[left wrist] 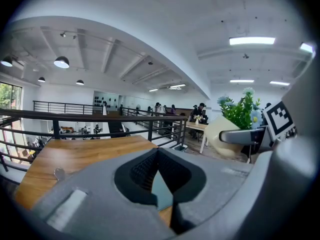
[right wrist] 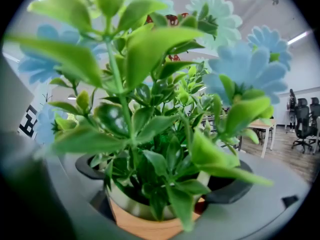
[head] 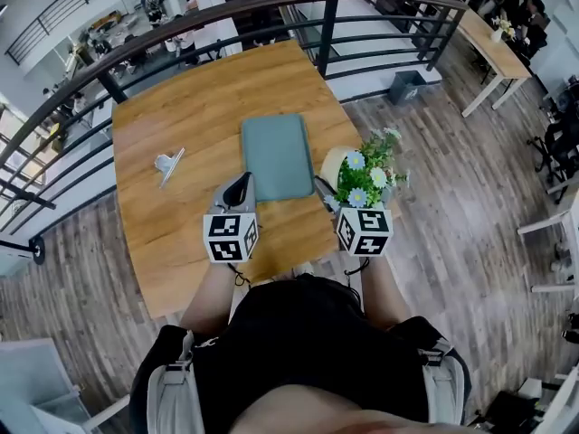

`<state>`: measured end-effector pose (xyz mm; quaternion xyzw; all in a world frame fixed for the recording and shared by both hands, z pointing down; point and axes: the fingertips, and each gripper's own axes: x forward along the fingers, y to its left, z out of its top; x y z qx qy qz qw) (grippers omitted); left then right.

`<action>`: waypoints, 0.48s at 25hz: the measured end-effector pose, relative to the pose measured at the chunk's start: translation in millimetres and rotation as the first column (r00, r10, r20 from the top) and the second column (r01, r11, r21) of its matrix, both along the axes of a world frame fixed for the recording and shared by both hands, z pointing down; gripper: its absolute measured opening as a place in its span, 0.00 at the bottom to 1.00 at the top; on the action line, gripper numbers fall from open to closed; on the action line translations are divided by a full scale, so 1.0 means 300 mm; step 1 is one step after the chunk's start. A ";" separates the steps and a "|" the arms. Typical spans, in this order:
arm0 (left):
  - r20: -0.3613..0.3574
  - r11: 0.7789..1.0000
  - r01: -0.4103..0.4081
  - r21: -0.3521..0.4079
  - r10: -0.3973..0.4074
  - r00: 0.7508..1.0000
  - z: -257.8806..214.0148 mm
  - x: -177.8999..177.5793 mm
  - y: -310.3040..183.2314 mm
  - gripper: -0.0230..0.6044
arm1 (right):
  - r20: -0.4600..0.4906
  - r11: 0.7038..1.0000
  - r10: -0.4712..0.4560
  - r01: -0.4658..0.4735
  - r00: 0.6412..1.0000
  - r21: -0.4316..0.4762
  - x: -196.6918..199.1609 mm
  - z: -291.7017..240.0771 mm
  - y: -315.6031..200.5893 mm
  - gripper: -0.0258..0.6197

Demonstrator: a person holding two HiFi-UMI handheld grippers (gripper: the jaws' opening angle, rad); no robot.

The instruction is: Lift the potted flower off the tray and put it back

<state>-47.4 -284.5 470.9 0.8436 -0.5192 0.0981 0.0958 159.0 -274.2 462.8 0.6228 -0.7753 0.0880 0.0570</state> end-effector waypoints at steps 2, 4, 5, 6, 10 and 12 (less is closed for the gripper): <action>0.000 1.000 -0.004 0.002 0.004 1.000 -0.004 0.005 0.000 0.06 | -0.001 1.000 0.003 -0.003 1.000 0.004 0.005 -0.004 0.002 0.94; 0.001 1.000 -0.007 0.002 0.007 1.000 -0.007 0.010 -0.003 0.06 | 0.002 1.000 0.008 -0.008 1.000 0.007 0.013 -0.008 -0.001 0.94; 0.003 1.000 -0.008 0.001 0.008 1.000 -0.005 0.011 -0.003 0.06 | 0.005 1.000 0.010 -0.010 1.000 0.006 0.016 -0.008 -0.002 0.94; 0.004 1.000 -0.009 0.000 0.009 1.000 -0.004 0.012 -0.004 0.06 | 0.007 1.000 0.011 -0.011 1.000 0.005 0.017 -0.008 -0.002 0.94; 0.005 1.000 -0.008 0.003 0.008 1.000 -0.006 0.007 -0.010 0.06 | 0.012 1.000 0.009 -0.009 1.000 0.002 0.016 -0.003 -0.014 0.94; 0.007 1.000 -0.006 0.001 0.006 1.000 -0.005 -0.002 -0.013 0.06 | 0.011 1.000 0.004 -0.004 1.000 0.004 0.009 -0.002 -0.025 0.94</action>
